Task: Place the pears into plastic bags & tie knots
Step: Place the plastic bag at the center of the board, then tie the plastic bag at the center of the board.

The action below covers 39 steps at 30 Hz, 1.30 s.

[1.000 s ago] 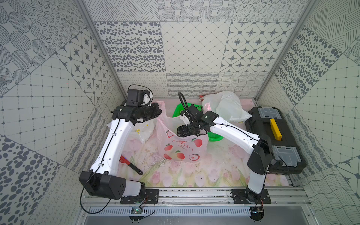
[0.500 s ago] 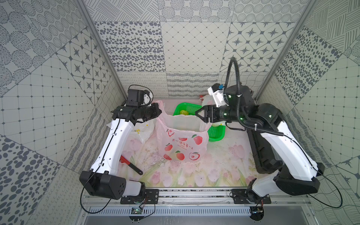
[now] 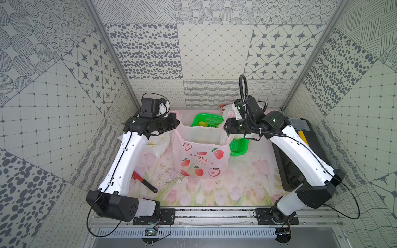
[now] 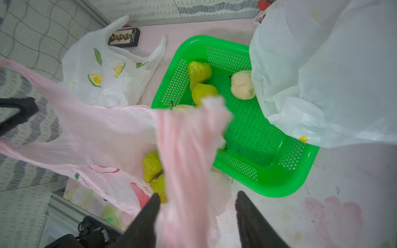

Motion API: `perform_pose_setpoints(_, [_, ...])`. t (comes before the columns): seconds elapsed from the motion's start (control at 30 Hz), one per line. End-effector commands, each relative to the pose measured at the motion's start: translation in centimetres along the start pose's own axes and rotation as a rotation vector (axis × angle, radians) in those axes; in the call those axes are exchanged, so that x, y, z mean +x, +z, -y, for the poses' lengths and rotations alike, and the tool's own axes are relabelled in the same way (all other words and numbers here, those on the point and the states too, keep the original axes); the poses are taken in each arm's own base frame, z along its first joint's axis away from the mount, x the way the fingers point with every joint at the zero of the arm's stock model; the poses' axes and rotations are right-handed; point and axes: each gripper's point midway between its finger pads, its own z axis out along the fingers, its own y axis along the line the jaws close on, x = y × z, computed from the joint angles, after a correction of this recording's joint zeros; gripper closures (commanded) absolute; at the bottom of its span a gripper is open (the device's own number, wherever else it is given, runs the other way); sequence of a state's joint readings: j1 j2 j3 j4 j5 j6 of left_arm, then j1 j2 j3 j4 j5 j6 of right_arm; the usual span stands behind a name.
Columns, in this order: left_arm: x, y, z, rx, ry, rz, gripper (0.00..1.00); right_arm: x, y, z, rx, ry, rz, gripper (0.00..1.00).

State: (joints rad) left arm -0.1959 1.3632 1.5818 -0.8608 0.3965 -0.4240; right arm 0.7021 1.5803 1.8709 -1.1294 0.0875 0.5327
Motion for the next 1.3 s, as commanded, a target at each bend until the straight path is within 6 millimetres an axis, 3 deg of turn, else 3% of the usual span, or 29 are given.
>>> perform_pose_setpoints(0.0, [1.1,-2.0,2.1,0.049,0.079,-0.015,1.0,-2.3,-1.5,-2.5,-0.105,-0.021,0.118,0.66])
perform_pose_setpoints(0.17, [2.5,-4.5,4.6,0.078,0.144,-0.014,1.0,-0.9,-5.2,-4.3,-0.225,-0.027,0.116,0.98])
perform_pose_setpoints(0.47, [4.6,-8.4,7.6,0.117,0.183,0.011,1.0,0.3,-12.3,-5.8,-0.385,0.013,0.158,1.0])
perform_pose_setpoints(0.57, [5.4,-8.2,7.5,0.12,0.177,-0.015,1.0,0.3,-11.7,-4.5,-0.336,0.039,0.163,1.0])
perform_pose_setpoints(0.73, [5.7,-5.2,5.9,0.056,0.193,-0.087,1.0,-0.1,-7.3,0.0,-0.24,0.159,0.147,1.0])
perform_pose_setpoints(0.8, [5.2,-3.7,5.7,0.044,0.192,-0.107,1.0,-0.4,-6.0,2.0,-0.166,0.17,0.153,0.94])
perform_pose_setpoints(0.87, [4.2,-2.2,5.4,0.015,0.183,-0.106,1.0,-0.6,-6.0,3.1,-0.077,0.127,0.148,0.82])
perform_pose_setpoints(1.03, [1.8,0.3,4.1,-0.055,0.144,-0.077,1.0,-1.7,-9.8,3.1,0.119,-0.06,0.199,0.47])
perform_pose_setpoints(1.13, [0.8,1.2,3.5,-0.063,0.113,-0.058,1.0,-2.1,-11.5,-0.3,0.131,-0.227,0.234,0.33])
perform_pose_setpoints(1.27, [-0.1,1.7,3.2,-0.072,0.108,-0.049,1.0,-1.1,-9.4,-7.5,0.018,-0.444,0.185,0.2])
